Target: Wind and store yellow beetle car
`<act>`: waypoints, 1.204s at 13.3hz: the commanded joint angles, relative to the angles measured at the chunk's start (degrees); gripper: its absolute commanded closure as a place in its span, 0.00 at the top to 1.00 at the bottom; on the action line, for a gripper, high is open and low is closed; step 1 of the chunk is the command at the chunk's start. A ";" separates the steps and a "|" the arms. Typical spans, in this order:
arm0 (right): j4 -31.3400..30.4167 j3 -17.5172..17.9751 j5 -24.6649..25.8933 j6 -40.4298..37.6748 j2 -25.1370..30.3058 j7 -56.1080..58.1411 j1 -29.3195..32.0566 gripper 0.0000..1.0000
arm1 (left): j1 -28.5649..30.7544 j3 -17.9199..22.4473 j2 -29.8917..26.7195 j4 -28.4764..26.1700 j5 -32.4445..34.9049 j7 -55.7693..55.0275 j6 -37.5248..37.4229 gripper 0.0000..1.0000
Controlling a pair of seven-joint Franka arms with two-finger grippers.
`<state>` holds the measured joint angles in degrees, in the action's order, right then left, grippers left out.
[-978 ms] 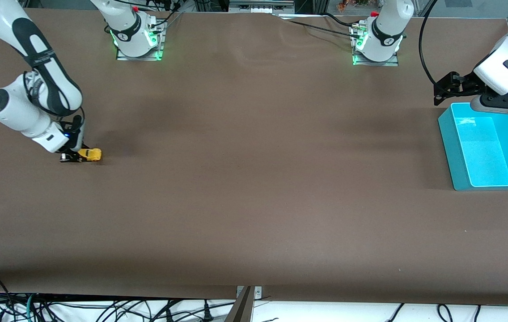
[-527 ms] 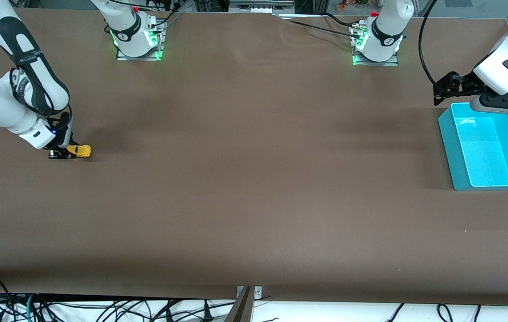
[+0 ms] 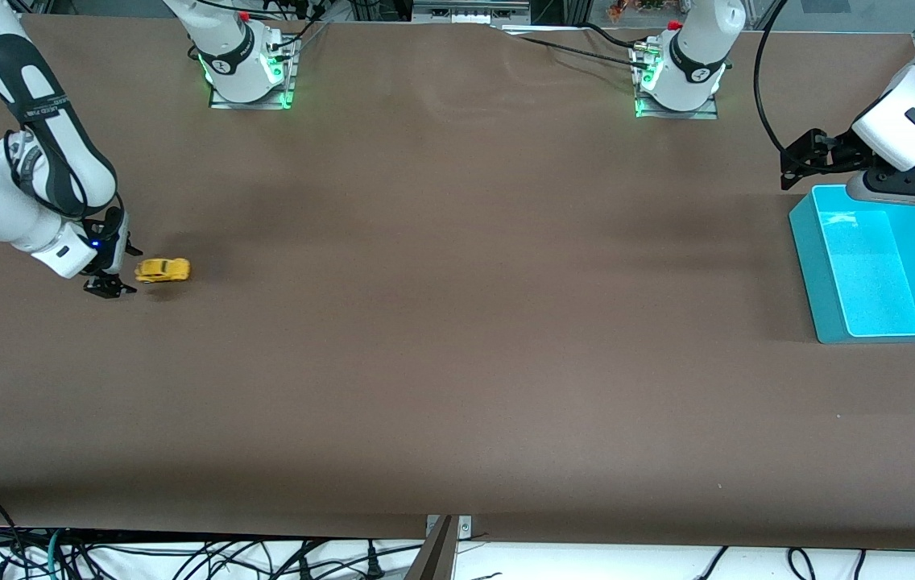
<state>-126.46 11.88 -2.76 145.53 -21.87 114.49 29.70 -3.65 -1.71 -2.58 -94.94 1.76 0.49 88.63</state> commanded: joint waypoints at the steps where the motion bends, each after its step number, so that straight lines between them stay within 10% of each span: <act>1: 3.23 1.21 -0.75 -3.58 -0.10 -1.11 0.45 1.00 | -0.04 -0.05 -0.32 0.72 -0.97 -0.40 -0.91 1.00; 8: 9.46 6.83 -0.40 -16.84 12.71 -13.12 0.27 1.00 | -0.04 -0.05 -0.24 0.90 -0.97 0.03 -0.91 1.00; 16: 13.07 6.75 -0.66 -32.84 27.76 -51.34 -3.68 1.00 | -0.57 -0.14 0.20 0.99 -0.88 0.30 -1.79 1.00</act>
<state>-113.54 19.22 -2.79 115.14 4.58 71.71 26.69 -4.05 -1.87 -2.54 -94.88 1.76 0.49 88.47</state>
